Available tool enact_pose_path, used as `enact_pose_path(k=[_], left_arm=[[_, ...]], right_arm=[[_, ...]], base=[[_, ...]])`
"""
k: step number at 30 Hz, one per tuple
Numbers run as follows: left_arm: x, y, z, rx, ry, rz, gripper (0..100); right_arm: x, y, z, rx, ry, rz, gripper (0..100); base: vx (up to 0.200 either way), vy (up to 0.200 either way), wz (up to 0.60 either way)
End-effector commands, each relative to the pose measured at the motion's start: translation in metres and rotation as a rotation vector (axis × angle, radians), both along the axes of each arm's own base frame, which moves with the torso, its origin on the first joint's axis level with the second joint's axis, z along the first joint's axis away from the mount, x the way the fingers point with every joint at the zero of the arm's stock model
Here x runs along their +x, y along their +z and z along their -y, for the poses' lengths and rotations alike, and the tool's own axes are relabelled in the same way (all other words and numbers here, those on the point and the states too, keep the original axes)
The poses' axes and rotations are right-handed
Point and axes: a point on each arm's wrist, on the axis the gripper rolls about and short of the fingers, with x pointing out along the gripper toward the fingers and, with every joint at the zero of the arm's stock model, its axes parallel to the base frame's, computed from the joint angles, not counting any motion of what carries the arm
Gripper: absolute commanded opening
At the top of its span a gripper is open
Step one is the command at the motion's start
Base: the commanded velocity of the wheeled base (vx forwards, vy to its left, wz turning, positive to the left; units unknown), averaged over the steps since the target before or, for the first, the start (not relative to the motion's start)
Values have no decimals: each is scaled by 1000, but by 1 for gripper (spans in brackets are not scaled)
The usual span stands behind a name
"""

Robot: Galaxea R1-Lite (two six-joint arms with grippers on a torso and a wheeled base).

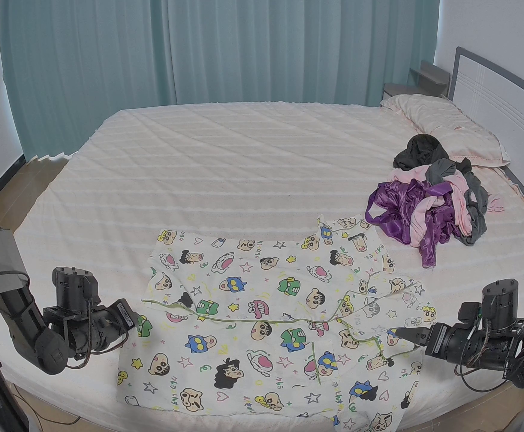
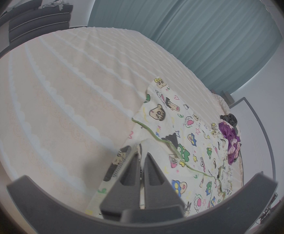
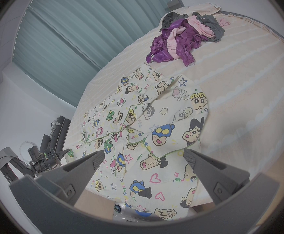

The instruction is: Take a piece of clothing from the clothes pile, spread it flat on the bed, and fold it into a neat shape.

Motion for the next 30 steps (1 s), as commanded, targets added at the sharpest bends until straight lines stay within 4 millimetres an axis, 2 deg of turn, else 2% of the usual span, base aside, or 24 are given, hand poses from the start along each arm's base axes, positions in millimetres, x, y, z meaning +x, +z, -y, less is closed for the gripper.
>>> enact_pose_path(k=[1,9,15,16,25,30], left_arm=[[5,-8,-4,2,20,-23,0],[6,-25,-7,9,28,-85,0],[13,-28,-8,5,38,-55,0],[13,-28,-8,7,40,-55,100],[16,-30,-22,8,95,-53,100],[26,-21,-27,-7,112,2,100]], right_arm=[[0,0,0,0,0,0,100],[0,0,0,0,0,-1,100],[0,0,0,1,1,0,100],[0,0,0,1,1,0,100],[0,0,0,1,1,-2,100],[0,0,0,1,1,-2,100]], base=[[0,0,0],[0,0,0],[0,0,0],[0,0,0],[0,0,0],[0,0,0]])
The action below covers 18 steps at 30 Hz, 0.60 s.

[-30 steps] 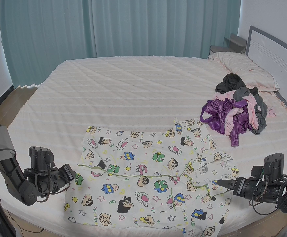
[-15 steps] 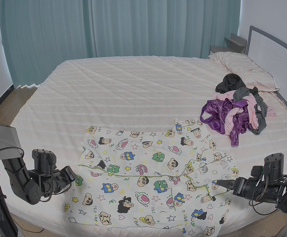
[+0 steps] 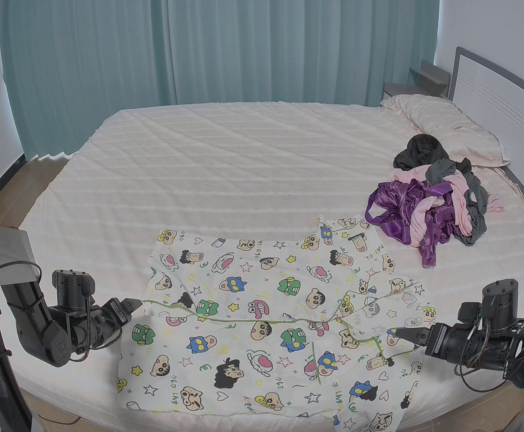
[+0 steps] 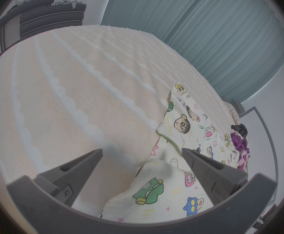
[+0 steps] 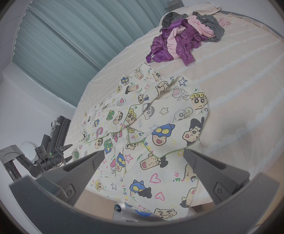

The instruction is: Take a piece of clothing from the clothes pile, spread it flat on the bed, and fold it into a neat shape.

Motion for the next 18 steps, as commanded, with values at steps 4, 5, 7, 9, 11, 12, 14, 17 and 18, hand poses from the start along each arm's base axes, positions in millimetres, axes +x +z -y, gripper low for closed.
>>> enact_pose_path(k=[4,5,7,9,11,12,14,17,18], left_arm=[[22,12,-1,-30,-15,90,100],[23,13,-1,-37,-23,92,100],[30,14,2,-64,-50,105,100],[38,7,6,-76,-67,100,100],[47,-1,7,-76,-69,94,100],[50,-4,7,-77,-68,94,100],[54,-7,7,-81,-65,92,100],[58,-11,10,-99,-64,86,100],[59,-14,13,-105,-68,82,100]], right_arm=[[0,0,0,-1,-1,-1,100],[0,0,0,0,0,-1,100],[0,0,0,0,0,-1,100],[0,0,0,0,0,-1,100],[0,-1,0,-1,0,-2,100],[0,-1,0,-1,0,-2,100],[0,-1,0,-1,0,-4,100],[0,-1,0,-3,-1,-6,100],[0,-1,0,-2,0,-7,100]], base=[[0,0,0],[0,0,0],[0,0,0],[0,0,0],[0,0,0],[0,0,0],[0,0,0],[0,0,0],[0,0,0]])
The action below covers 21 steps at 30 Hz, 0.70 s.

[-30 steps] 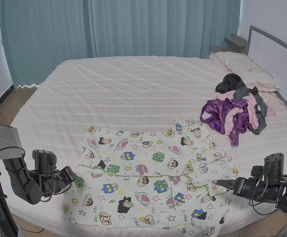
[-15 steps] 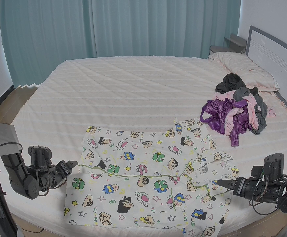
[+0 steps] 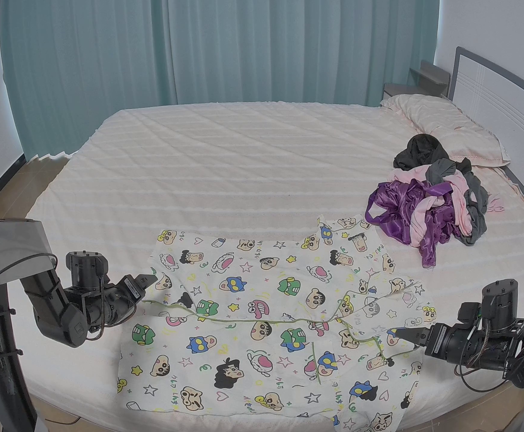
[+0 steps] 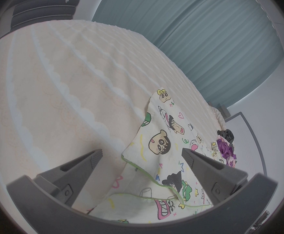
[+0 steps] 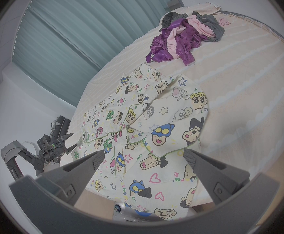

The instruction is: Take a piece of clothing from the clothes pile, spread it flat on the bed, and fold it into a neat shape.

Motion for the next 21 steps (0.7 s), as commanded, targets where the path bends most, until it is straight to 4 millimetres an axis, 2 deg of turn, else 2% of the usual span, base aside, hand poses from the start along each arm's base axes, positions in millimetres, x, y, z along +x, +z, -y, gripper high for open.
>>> enact_pose_path(k=[1,8,9,21], left_arm=[[8,-15,6,-10,-10,-27,100],[10,-14,10,-16,-12,-16,100],[10,-14,10,-18,-9,-16,0],[-1,-14,2,8,48,-44,0]], right_arm=[[0,-1,0,-2,0,-3,100],[0,-1,0,-2,0,-3,100],[0,-1,0,-2,0,-3,100],[0,-1,-1,-1,3,-5,100]], base=[[0,0,0],[0,0,0],[0,0,0],[0,0,0]])
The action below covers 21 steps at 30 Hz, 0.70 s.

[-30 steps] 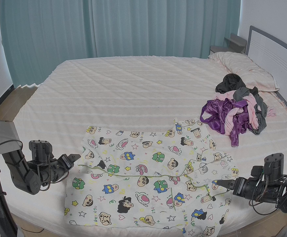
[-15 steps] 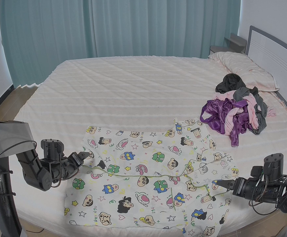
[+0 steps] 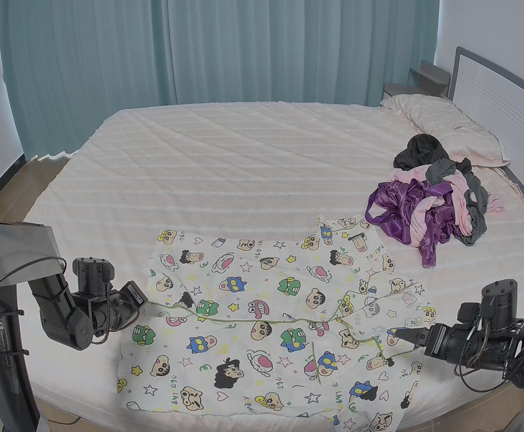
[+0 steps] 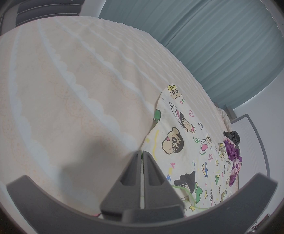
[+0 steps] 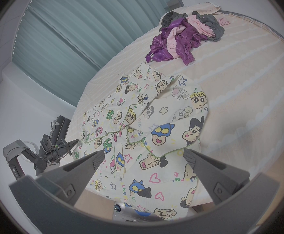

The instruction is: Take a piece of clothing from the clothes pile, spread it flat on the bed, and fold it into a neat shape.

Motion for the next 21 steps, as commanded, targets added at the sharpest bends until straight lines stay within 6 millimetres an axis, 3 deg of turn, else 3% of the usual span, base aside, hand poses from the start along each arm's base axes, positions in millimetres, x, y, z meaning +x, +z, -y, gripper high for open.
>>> enact_pose_path(k=[1,10,21], left_arm=[[-8,4,-1,9,10,-6,0],[-26,15,-1,14,6,-11,0],[-32,10,-3,53,41,-41,0]], right_arm=[[0,-1,0,0,2,-4,100],[0,0,0,0,2,-2,100],[0,0,0,0,2,-2,100]], base=[[0,0,0],[0,0,0],[0,0,0]])
